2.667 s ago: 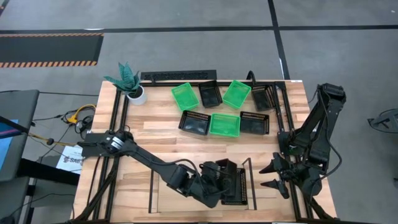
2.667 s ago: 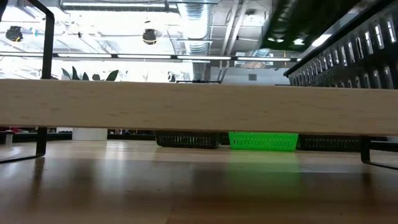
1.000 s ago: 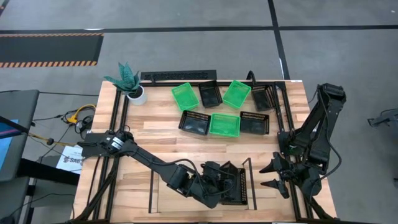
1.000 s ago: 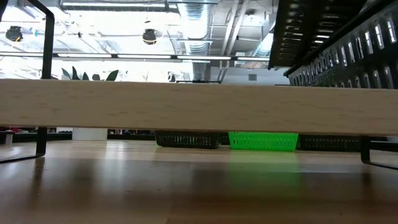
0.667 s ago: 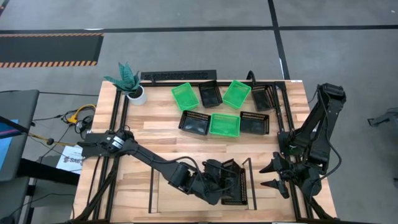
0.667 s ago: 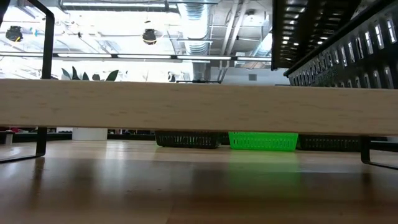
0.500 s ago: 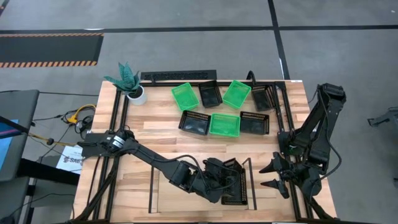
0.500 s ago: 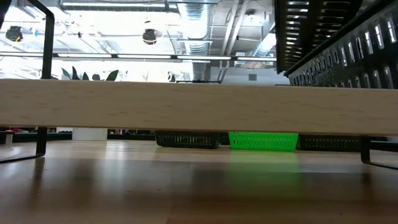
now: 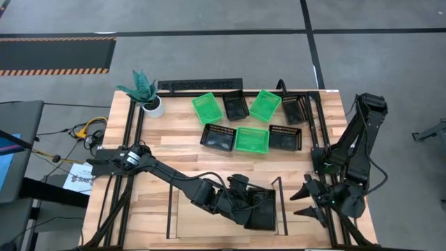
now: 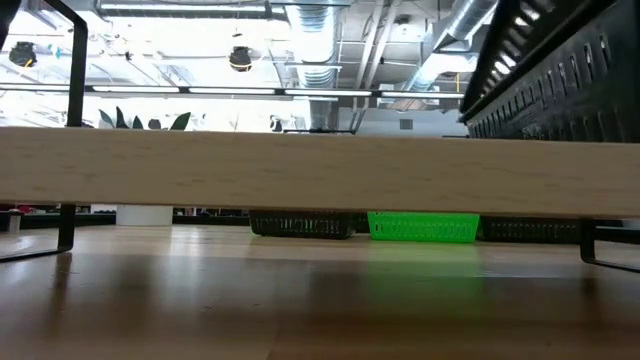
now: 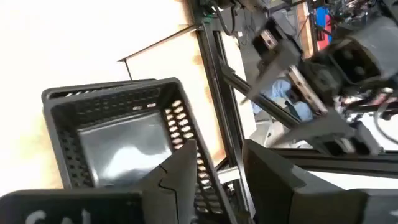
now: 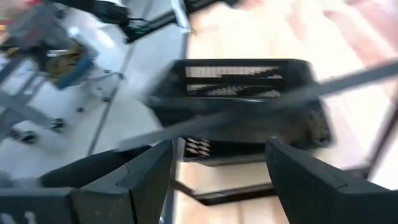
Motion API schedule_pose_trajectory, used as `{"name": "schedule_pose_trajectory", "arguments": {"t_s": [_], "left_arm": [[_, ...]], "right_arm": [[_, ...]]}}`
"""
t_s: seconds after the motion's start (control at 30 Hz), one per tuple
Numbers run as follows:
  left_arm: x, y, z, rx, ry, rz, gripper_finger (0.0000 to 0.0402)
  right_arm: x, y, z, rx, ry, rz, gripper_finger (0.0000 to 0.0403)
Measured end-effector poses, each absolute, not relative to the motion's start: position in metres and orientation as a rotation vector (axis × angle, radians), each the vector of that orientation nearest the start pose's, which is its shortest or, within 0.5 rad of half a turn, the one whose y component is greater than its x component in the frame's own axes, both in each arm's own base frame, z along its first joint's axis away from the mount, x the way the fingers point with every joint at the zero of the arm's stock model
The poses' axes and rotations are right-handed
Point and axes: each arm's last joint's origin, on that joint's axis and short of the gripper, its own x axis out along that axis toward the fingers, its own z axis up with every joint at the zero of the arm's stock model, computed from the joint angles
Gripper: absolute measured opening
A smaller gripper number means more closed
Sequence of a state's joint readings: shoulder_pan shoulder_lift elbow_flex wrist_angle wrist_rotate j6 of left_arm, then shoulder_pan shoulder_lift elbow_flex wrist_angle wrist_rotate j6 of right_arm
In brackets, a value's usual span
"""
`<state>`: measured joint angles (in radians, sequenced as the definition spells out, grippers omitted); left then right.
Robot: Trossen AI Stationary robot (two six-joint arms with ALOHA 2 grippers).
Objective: Stack baskets on shelf by color
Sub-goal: Stack the black bin on the black bin on the shelf
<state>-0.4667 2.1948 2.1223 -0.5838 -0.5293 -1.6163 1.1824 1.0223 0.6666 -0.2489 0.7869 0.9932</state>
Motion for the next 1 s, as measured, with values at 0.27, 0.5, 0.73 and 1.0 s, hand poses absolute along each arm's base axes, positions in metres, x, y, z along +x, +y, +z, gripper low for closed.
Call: {"name": "schedule_pose_trajectory", "arguments": {"t_s": [0.27, 0.5, 0.73, 1.0], "left_arm": [[0.450, -0.212, 0.302, -1.215, 0.456, 0.432, 0.0114], [0.439, -0.213, 0.291, -1.081, 0.652, 0.450, 0.0114], [0.419, -0.216, 0.279, -0.988, 0.738, 0.622, 0.0114], [0.425, -0.212, 0.257, -0.884, 0.761, 0.689, 0.0114]], "right_arm": [[0.100, 0.186, 0.258, 0.435, 0.428, 0.248, 0.0282], [0.103, 0.186, 0.259, 0.412, 0.423, 0.271, 0.0282], [0.099, 0.186, 0.256, 0.423, 0.456, 0.264, 0.0282], [0.100, 0.184, 0.254, 0.421, 0.470, 0.246, 0.0282]]}}
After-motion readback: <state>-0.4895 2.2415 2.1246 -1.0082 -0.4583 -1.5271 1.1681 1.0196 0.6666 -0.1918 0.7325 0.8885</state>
